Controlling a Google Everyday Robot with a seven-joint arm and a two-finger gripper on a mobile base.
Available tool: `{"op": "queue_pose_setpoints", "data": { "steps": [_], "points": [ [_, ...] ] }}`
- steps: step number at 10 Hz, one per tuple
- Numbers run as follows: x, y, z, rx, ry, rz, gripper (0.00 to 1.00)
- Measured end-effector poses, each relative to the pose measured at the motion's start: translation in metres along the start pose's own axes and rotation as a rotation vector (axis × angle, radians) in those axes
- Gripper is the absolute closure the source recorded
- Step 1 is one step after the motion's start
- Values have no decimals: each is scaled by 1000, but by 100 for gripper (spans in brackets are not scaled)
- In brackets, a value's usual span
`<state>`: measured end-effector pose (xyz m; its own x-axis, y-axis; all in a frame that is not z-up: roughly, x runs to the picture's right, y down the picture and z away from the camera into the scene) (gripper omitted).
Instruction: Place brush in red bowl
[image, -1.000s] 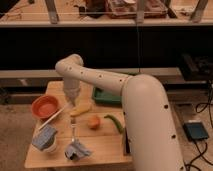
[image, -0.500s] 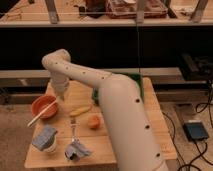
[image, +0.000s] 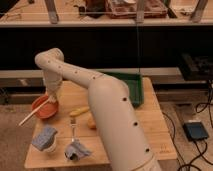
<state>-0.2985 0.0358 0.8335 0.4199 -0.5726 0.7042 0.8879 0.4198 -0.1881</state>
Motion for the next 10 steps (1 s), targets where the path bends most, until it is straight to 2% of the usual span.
{"op": "queue_pose_setpoints", "data": {
  "steps": [1, 4, 6, 7, 10],
  "points": [
    [-3, -3, 5, -4, -5, -4, 100],
    [1, -5, 10, -29, 19, 5, 100],
    [13, -4, 9, -39, 34, 19, 100],
    [22, -2, 8, -48, 40, 24, 97],
    [28, -3, 14, -75, 41, 17, 68]
  ]
}}
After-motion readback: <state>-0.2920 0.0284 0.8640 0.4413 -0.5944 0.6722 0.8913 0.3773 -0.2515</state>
